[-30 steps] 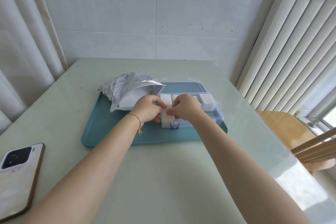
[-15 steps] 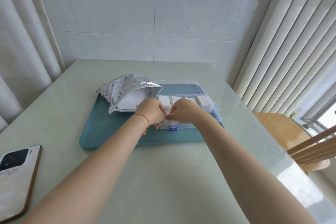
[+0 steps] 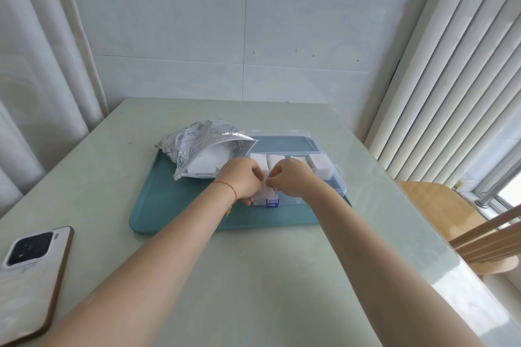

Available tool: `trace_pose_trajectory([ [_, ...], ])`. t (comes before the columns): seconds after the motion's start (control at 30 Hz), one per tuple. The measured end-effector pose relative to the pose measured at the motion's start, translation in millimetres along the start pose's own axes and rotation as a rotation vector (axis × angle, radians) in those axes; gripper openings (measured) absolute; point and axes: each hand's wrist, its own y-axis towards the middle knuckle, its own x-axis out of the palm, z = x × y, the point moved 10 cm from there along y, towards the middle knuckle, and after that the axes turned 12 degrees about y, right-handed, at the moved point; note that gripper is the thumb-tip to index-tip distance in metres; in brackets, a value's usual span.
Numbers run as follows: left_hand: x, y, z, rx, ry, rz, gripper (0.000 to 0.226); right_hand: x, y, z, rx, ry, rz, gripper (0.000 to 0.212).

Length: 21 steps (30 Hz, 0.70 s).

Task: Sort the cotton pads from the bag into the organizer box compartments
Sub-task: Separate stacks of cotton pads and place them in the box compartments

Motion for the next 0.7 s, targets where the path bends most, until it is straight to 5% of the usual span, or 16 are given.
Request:
trace_pose_trajectory([
  [0.27, -13, -5, 2, 0.022, 0.021, 0.061, 0.017, -14, -4, 0, 0.017, -0.046, 0.087, 0.018],
  [0.43, -89, -30, -10, 0.111, 0.017, 0.662, 0.011, -25, -7, -50, -0.157, 0.1, 0.213, 0.019],
  [0.5, -112, -39, -32, 0.05, 0.057, 0.78, 0.012, -11, -3, -69, -0.192, 0.133, 0.18, 0.019],
  [0.6, -112, -20, -73, -0.079, 0.202, 0.543, 0.034, 13, 9, -87, -0.185, 0.137, 0.133, 0.022],
  [0.7, -108, -8, -97, -0.076, 0.161, 0.454, 0.016, 28, 24, -92, -0.139, 0.133, 0.132, 0.034],
])
